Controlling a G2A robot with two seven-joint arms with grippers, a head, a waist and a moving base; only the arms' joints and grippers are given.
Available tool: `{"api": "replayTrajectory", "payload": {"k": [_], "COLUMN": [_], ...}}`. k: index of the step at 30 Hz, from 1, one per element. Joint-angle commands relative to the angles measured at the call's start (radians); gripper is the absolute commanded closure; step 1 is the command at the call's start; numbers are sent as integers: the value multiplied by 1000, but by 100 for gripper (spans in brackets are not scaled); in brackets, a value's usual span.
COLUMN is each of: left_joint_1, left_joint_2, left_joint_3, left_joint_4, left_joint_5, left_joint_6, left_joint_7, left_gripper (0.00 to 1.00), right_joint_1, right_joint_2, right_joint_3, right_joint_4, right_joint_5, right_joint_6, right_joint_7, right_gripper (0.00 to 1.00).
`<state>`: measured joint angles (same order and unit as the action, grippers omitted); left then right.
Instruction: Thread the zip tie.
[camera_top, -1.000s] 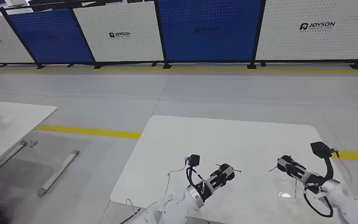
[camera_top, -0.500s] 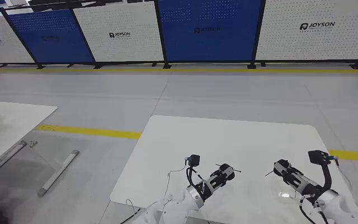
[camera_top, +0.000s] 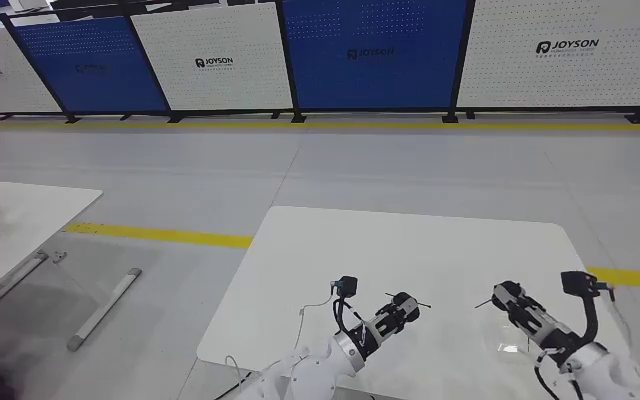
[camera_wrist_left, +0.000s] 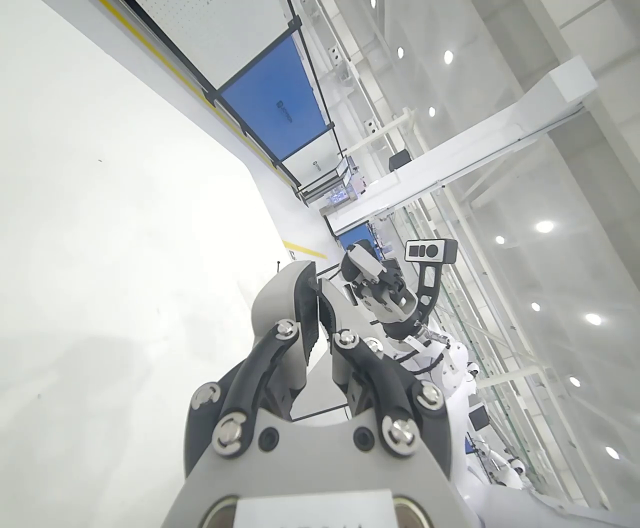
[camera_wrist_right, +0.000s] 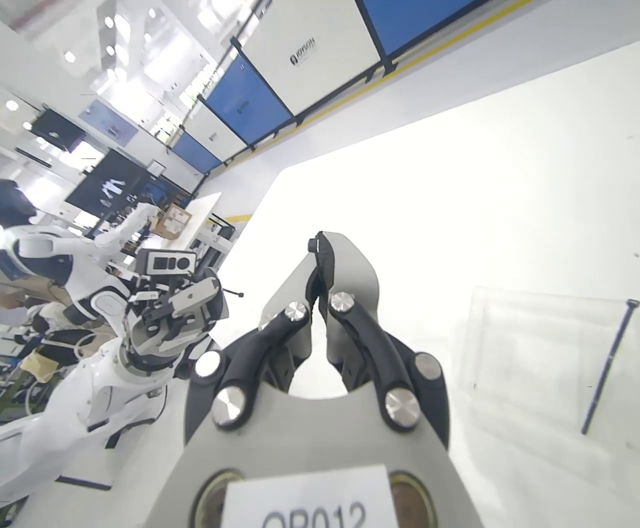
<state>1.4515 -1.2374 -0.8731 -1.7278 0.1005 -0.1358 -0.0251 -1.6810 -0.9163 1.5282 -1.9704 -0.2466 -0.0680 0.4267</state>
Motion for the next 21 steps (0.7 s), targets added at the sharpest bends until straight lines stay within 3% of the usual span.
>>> {"api": "replayTrajectory", "payload": {"k": [1,6,8,21], "left_joint_1": [0,0,0,0], "left_joint_2": [0,0,0,0], "left_joint_3": [0,0,0,0], "left_joint_4": [0,0,0,0], "left_joint_5": [0,0,0,0], "left_joint_6": [0,0,0,0], "left_joint_7": [0,0,0,0], "left_gripper": [100,100,100,100], "right_joint_1": [-44,-146,-164,-166], "right_joint_2": [-6,-24,-29,-31], "right_joint_3": [3,-34,-57,-61], "right_joint_4": [-14,-65,-74,-74], "right_joint_5": [11,-94,-132,-145], "right_joint_6": [-26,-36,-29,-24], "right_joint_7": [-93,-343,-384,-396], "right_gripper": [100,100,100,100]}}
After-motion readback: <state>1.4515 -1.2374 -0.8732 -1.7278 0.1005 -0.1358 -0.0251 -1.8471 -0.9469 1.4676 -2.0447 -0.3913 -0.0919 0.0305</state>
